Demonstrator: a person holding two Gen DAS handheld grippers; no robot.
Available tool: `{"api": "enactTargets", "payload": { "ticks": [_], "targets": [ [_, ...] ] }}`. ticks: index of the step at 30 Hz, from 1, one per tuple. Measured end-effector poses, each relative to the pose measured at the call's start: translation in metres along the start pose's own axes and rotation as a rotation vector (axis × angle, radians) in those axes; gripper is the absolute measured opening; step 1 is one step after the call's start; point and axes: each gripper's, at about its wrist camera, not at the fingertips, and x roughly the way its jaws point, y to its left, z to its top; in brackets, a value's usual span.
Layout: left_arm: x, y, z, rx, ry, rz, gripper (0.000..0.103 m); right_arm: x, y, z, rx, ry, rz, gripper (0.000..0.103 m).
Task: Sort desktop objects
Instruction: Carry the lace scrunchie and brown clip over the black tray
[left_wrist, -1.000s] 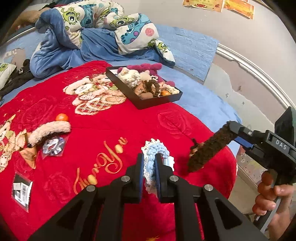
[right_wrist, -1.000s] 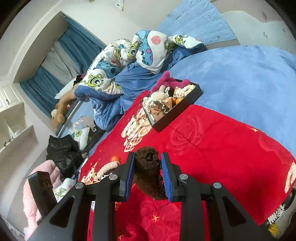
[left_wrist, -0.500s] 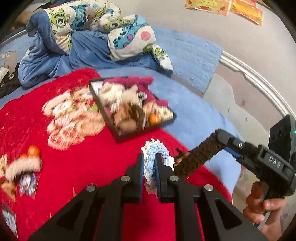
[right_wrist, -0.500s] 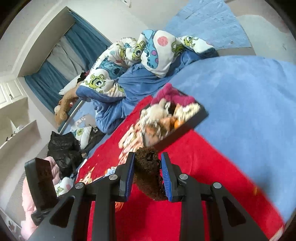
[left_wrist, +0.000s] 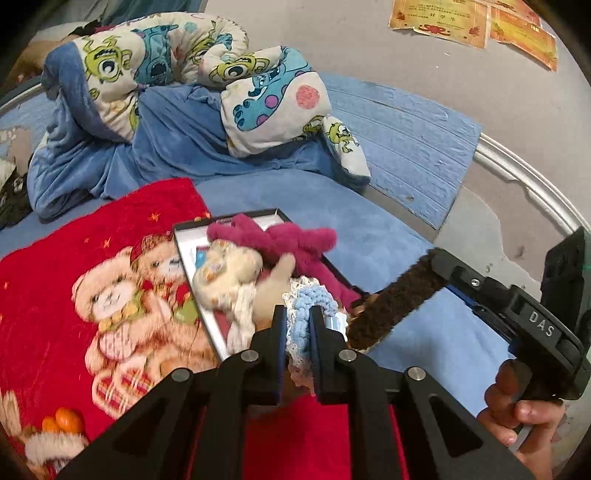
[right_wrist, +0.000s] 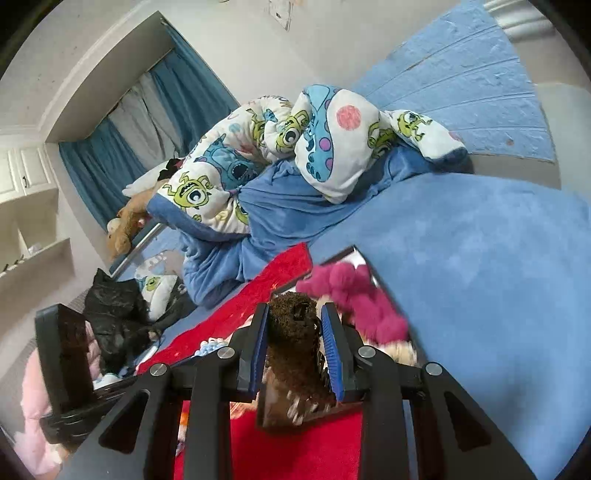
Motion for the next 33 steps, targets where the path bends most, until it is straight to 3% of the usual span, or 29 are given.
{"api": "enactTargets", "payload": {
  "ticks": [6, 13, 33],
  "targets": [
    [0.043, -0.001, 0.018, 0.0, -0.015, 0.035, 0.012, 0.048, -0.004, 0.014, -0.033, 0.018, 0.007, 0.028],
    [0.082, 0.01, 0.012, -0.012, 0.023, 0.066, 0.012, 0.095, -0.017, 0.012, -0.033, 0.094, -0.005, 0.028],
    [0.098, 0.012, 0.004, -0.022, 0.036, 0.116, 0.012, 0.114, -0.029, 0.01, 0.005, 0.131, 0.009, 0.028]
  ]
}}
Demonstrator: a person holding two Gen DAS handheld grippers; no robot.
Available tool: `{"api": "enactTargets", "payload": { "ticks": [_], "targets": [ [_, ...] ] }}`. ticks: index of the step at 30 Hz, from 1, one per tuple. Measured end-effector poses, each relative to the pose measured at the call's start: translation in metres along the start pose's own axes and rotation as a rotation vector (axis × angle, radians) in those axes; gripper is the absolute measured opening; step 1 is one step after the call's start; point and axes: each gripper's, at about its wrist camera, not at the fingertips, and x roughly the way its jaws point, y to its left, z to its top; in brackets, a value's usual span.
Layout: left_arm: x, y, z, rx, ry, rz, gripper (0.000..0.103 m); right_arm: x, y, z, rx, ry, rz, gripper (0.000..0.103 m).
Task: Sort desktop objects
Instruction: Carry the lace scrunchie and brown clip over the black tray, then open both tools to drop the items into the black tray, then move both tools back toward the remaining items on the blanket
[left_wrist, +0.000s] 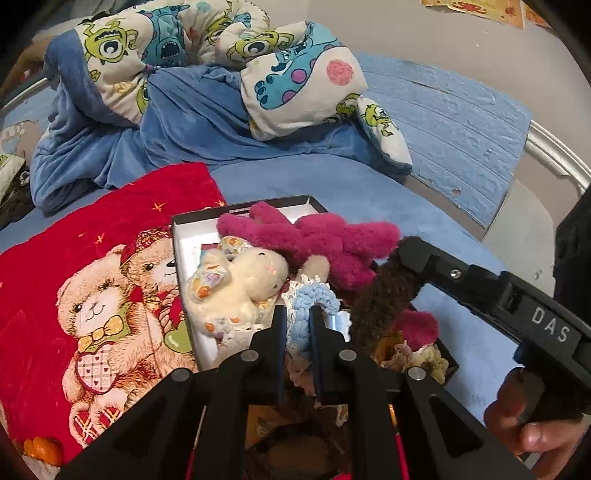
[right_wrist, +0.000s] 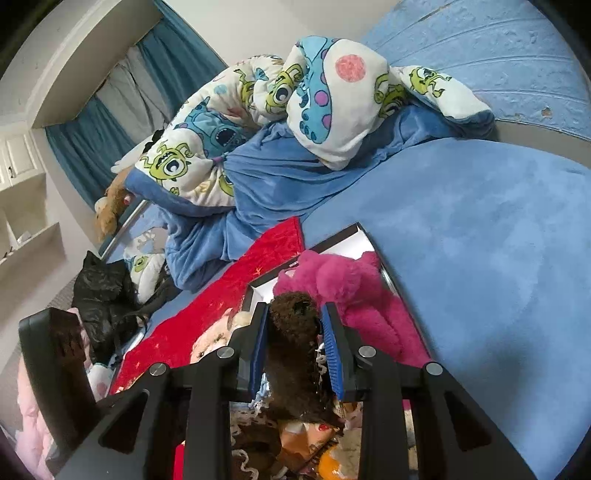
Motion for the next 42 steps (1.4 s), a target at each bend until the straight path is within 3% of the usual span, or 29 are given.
{"api": "enactTargets", "payload": {
  "ticks": [7, 18, 19, 21, 22, 23, 25, 28, 33, 38, 42],
  "targets": [
    [-0.003, 0.001, 0.006, 0.027, -0.025, 0.029, 0.012, 0.005, 0.014, 0.002, -0.075, -0.011, -0.029, 0.028],
    [-0.005, 0.008, 0.01, 0.025, -0.019, 0.04, 0.012, 0.006, 0.025, 0.0, -0.074, -0.037, -0.037, 0.03],
    [-0.005, 0.007, 0.01, 0.032, -0.017, 0.051, 0.019, 0.006, 0.024, 0.001, -0.071, -0.04, -0.034, 0.031],
    [-0.008, 0.009, 0.011, 0.032, -0.034, 0.049, 0.046, 0.002, 0.025, 0.001, -0.061, -0.063, -0.017, 0.033],
    [-0.011, 0.011, 0.012, 0.026, -0.046, 0.042, 0.081, -0.001, 0.025, 0.003, -0.058, -0.077, -0.008, 0.044],
    [-0.013, 0.013, 0.012, 0.024, -0.055, 0.049, 0.103, -0.004, 0.026, 0.004, -0.058, -0.084, -0.007, 0.064],
    [-0.018, 0.015, 0.012, 0.036, -0.077, 0.069, 0.103, -0.011, 0.03, 0.006, -0.067, -0.121, -0.009, 0.091],
    [-0.025, 0.019, 0.011, 0.052, -0.081, 0.096, 0.103, -0.025, 0.031, 0.011, -0.039, -0.172, -0.028, 0.103],
    [-0.037, 0.037, 0.008, 0.013, -0.08, 0.12, 0.103, -0.045, 0.019, 0.018, 0.087, -0.211, -0.004, 0.103],
    [-0.059, 0.058, 0.002, -0.038, -0.092, 0.15, 0.103, -0.056, 0.021, 0.018, 0.09, -0.212, -0.031, 0.103],
    [-0.099, 0.072, -0.022, -0.084, -0.101, 0.174, 0.103, -0.069, 0.022, 0.006, 0.136, -0.191, -0.019, 0.103]
  ]
}}
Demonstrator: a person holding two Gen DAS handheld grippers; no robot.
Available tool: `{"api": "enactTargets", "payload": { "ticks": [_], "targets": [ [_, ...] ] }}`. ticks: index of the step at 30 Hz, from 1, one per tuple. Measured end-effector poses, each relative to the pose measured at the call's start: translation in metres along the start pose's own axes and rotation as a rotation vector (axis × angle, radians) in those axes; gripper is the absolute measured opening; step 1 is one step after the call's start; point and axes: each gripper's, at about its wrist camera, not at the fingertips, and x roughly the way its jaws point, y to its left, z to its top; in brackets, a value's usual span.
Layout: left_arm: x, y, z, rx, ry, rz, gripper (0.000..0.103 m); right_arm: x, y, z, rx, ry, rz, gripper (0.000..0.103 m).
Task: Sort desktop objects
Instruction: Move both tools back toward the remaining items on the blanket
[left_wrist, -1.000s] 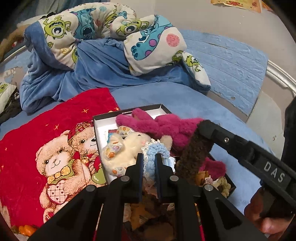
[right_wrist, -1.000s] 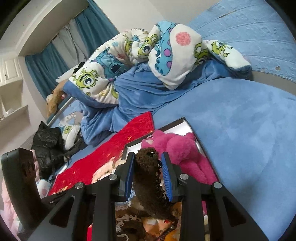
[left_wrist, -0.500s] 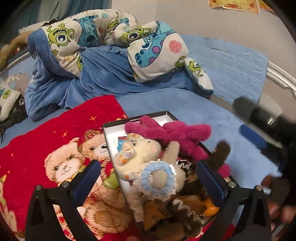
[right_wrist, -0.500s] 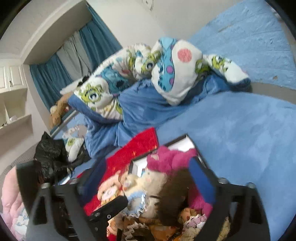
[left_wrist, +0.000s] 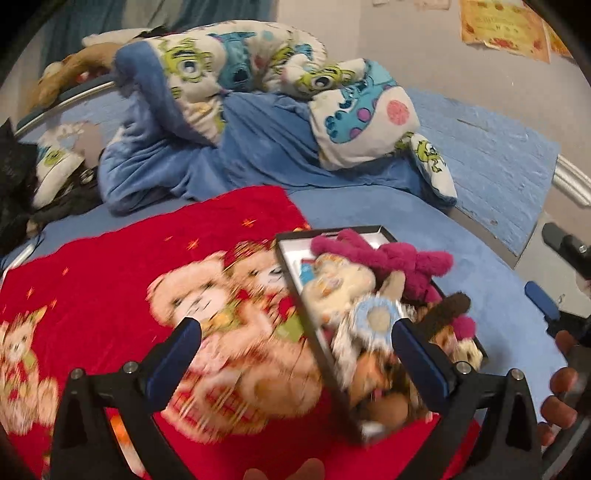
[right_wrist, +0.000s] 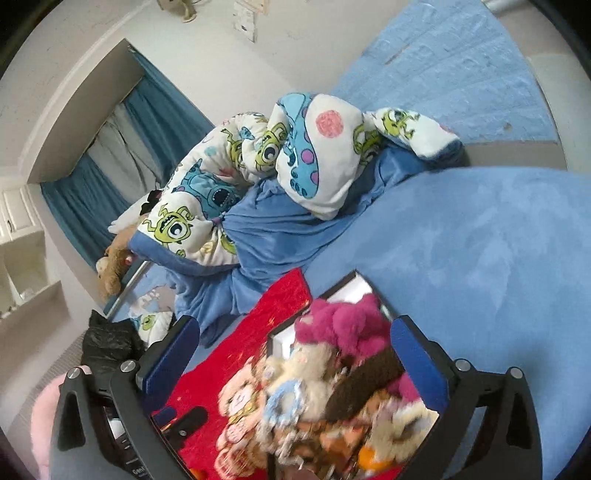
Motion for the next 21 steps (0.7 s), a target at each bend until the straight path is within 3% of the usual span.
{"api": "enactTargets", "payload": {
  "ticks": [3, 11, 15, 21],
  "targets": [
    [-0.033, 0.016, -0.028, 0.005, -0.011, 0.014, 0.103, -0.016, 0.005, -0.019, 0.003, 0.0, 0.009, 0.103],
    [-0.084, 0.058, -0.112, 0.022, 0.107, 0.031, 0.103, -0.039, 0.039, -0.09, -0.097, 0.115, 0.013, 0.103],
    [-0.117, 0.076, -0.143, -0.029, 0.116, 0.049, 0.103, -0.049, 0.056, -0.129, -0.083, 0.148, 0.022, 0.103],
    [-0.173, 0.109, -0.18, 0.021, 0.161, 0.045, 0.103, -0.074, 0.099, -0.2, -0.116, 0.248, 0.032, 0.103]
  ]
}}
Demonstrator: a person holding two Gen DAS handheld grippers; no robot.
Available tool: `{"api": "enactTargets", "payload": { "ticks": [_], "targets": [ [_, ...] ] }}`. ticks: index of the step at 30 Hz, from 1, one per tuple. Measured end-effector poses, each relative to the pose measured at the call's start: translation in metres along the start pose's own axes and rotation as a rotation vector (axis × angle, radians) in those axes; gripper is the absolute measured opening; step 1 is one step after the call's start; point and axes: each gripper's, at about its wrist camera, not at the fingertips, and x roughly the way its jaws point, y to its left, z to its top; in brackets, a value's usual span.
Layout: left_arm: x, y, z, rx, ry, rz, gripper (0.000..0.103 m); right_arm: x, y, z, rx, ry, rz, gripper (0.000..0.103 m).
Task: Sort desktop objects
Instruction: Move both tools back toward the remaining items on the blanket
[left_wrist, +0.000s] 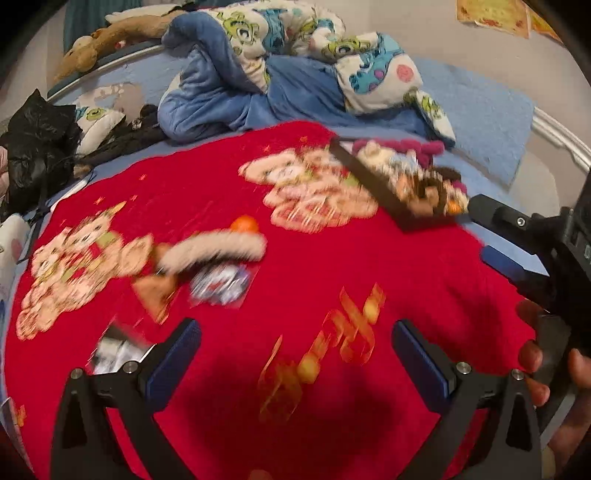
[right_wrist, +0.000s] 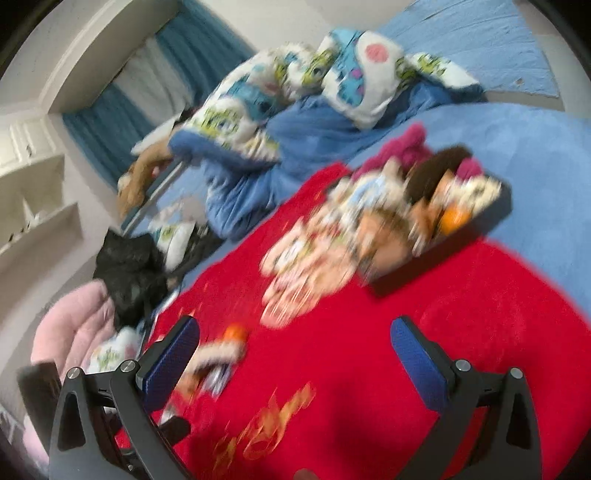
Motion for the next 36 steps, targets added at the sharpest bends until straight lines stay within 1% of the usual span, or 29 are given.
{"api": "enactTargets", "payload": {
  "ticks": [2, 3, 4, 8, 11, 13, 15, 16, 17, 19, 20, 23, 26, 30, 36],
  "targets": [
    [-0.022, 0.022, -0.015, -0.045, -0.002, -0.019, 0.103, -0.003, 0.018, -0.018, 0.001, 0.048, 0.035, 0.103],
    [-0.03, 0.032, -0.02, -0.065, -0.004, -0.024, 0.103, -0.007, 0.027, -0.026, -0.007, 0.057, 0.045, 0.103],
    [-0.041, 0.046, -0.027, -0.093, -0.007, -0.018, 0.103, -0.012, 0.038, -0.035, -0.021, 0.059, 0.047, 0.103],
    [-0.062, 0.088, -0.04, -0.163, -0.002, 0.03, 0.103, -0.022, 0.072, -0.058, -0.042, 0.072, 0.066, 0.103],
    [-0.07, 0.113, -0.045, -0.18, -0.005, 0.057, 0.103, -0.02, 0.093, -0.067, -0.05, 0.087, 0.106, 0.103],
    [-0.075, 0.125, -0.047, -0.187, -0.025, 0.084, 0.103, -0.019, 0.106, -0.07, -0.071, 0.099, 0.119, 0.103],
    [-0.081, 0.138, -0.048, -0.232, -0.049, 0.106, 0.103, -0.016, 0.118, -0.07, -0.108, 0.109, 0.138, 0.103],
    [-0.084, 0.144, -0.049, -0.263, -0.059, 0.107, 0.103, -0.016, 0.122, -0.07, -0.123, 0.109, 0.145, 0.103],
    [-0.086, 0.149, -0.049, -0.295, -0.06, 0.088, 0.103, -0.016, 0.126, -0.07, -0.147, 0.111, 0.154, 0.103],
    [-0.087, 0.156, -0.05, -0.332, -0.059, 0.071, 0.103, -0.015, 0.133, -0.068, -0.195, 0.105, 0.172, 0.103],
    [-0.088, 0.157, -0.05, -0.336, -0.06, 0.084, 0.103, -0.016, 0.136, -0.069, -0.215, 0.098, 0.175, 0.103],
    [-0.087, 0.155, -0.049, -0.308, -0.055, 0.104, 0.103, -0.014, 0.141, -0.067, -0.264, 0.103, 0.161, 0.103],
    [-0.089, 0.153, -0.049, -0.296, -0.065, 0.1, 0.103, -0.01, 0.139, -0.065, -0.262, 0.113, 0.156, 0.103],
    [-0.094, 0.157, -0.05, -0.318, -0.077, 0.112, 0.103, -0.004, 0.135, -0.063, -0.233, 0.127, 0.158, 0.103],
    [-0.092, 0.168, -0.054, -0.33, -0.059, 0.137, 0.103, 0.005, 0.139, -0.063, -0.246, 0.159, 0.171, 0.103]
  ]
}}
